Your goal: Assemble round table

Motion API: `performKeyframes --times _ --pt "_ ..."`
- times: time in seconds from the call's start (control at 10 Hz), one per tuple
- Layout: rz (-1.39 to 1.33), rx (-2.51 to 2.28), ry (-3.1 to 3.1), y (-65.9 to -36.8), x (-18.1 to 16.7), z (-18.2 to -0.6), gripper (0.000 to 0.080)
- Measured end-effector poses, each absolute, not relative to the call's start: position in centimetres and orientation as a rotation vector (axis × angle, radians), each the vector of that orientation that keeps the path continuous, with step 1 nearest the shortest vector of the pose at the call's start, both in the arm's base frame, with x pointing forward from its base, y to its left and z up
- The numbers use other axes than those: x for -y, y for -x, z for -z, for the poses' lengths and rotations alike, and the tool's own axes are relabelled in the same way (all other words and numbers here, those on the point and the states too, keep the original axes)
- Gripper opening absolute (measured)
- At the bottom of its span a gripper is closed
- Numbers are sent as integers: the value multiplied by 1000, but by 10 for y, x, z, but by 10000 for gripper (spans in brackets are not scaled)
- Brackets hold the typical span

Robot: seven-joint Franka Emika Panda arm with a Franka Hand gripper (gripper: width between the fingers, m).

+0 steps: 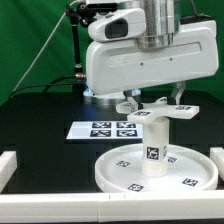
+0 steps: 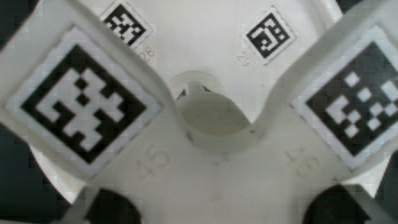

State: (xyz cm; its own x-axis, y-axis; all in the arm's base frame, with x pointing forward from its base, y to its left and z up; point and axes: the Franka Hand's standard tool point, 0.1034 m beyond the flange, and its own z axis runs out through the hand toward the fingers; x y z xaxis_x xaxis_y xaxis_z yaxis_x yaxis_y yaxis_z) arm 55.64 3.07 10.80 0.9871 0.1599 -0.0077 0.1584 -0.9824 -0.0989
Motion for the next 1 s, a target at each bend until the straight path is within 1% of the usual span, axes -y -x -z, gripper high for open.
performKeyframes --times 0.1,0.3,0.4,1.0 --pt "-24 179 3033 -557 -29 -108 445" --pt "-39 -144 3026 -557 -30 -108 445" --pt "-31 -232 3020 -557 -29 -108 445" --pt "24 -1210 2721 -559 -29 -107 445"
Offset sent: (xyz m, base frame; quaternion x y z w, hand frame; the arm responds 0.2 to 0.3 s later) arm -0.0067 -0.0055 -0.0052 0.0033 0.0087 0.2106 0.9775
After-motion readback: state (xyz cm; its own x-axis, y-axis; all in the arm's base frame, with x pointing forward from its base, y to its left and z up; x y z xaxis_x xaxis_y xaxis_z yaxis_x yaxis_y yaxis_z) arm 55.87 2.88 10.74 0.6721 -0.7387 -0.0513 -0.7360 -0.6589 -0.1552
